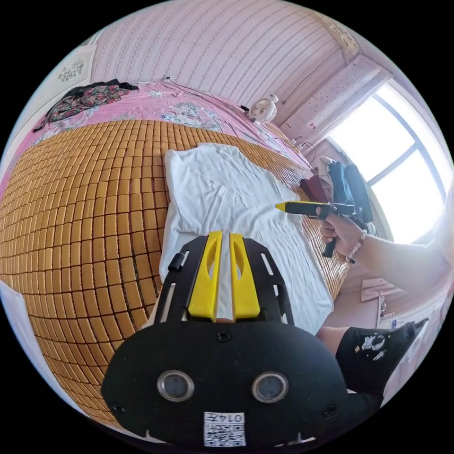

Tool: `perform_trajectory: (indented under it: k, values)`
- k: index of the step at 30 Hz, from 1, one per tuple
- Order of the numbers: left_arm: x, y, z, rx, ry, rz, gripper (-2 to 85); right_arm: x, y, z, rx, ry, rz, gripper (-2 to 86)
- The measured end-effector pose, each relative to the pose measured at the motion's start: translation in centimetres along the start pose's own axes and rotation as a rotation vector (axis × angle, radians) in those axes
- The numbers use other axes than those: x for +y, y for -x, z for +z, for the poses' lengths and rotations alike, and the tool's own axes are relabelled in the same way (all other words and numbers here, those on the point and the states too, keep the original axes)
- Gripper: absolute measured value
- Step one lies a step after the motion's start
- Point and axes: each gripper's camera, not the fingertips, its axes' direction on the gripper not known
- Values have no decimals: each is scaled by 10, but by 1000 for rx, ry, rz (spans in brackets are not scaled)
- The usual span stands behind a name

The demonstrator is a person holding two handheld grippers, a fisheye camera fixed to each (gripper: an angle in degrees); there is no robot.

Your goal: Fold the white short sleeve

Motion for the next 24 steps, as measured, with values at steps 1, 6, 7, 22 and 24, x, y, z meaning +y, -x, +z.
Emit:
perform_trajectory:
  k: [1, 6, 7, 22, 24]
  values:
    - [-7, -6, 3, 4, 8, 13, 36, 8, -8, -3, 21, -4, 22, 94]
    - [-74, -64, 48, 58, 96, 150, 42, 75, -93, -22, 181, -16, 249, 92]
    - [-82, -71, 53, 78, 101, 164, 42, 80, -103, -22, 187, -9, 273, 92]
    - [-243, -284, 209, 86, 230, 393, 75, 142, -215, 11, 34, -55, 295, 26]
    - [-262, -316, 235, 81, 263, 437, 76, 151, -225, 15, 8, -70, 277, 17]
